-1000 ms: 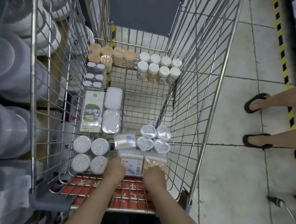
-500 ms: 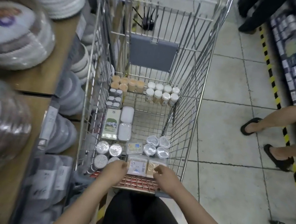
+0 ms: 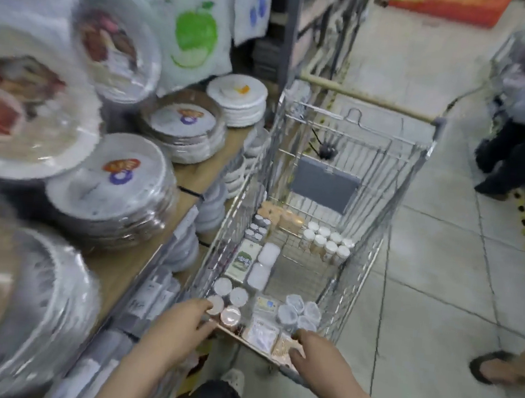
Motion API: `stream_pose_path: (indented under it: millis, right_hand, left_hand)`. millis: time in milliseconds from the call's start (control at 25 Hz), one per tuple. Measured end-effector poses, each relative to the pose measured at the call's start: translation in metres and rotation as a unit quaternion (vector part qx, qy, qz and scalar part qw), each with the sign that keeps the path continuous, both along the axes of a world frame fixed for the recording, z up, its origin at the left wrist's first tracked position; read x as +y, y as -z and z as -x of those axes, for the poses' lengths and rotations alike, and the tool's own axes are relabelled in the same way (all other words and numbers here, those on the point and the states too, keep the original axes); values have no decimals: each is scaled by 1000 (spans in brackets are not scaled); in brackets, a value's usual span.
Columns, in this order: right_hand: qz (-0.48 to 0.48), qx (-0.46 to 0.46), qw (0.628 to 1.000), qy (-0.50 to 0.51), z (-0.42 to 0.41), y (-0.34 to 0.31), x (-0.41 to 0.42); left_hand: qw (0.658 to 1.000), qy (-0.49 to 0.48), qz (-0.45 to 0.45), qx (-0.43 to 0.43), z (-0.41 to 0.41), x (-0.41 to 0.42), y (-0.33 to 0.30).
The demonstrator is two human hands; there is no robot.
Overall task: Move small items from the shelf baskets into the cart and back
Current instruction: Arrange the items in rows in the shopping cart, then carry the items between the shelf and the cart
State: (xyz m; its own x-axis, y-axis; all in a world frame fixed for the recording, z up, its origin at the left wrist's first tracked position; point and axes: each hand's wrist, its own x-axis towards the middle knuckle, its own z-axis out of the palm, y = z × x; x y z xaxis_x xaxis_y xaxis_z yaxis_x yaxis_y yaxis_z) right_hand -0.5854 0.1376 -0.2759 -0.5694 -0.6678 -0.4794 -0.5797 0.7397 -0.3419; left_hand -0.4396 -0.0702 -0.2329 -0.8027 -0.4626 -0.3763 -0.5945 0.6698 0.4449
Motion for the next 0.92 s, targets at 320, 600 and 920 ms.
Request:
stream_pose_path:
  millis: [320, 600, 920]
  right_hand:
    - [125, 59, 945, -298, -41, -76, 11]
    - [153, -72, 832, -528, -174, -118, 15]
    - [212, -107, 730, -641, -312, -155, 34]
  left_hand:
    - [931, -332, 115, 98, -162, 131, -64]
    - [824, -549, 110, 87, -304, 280, -84]
    - [703, -693, 130, 87, -404, 370, -103]
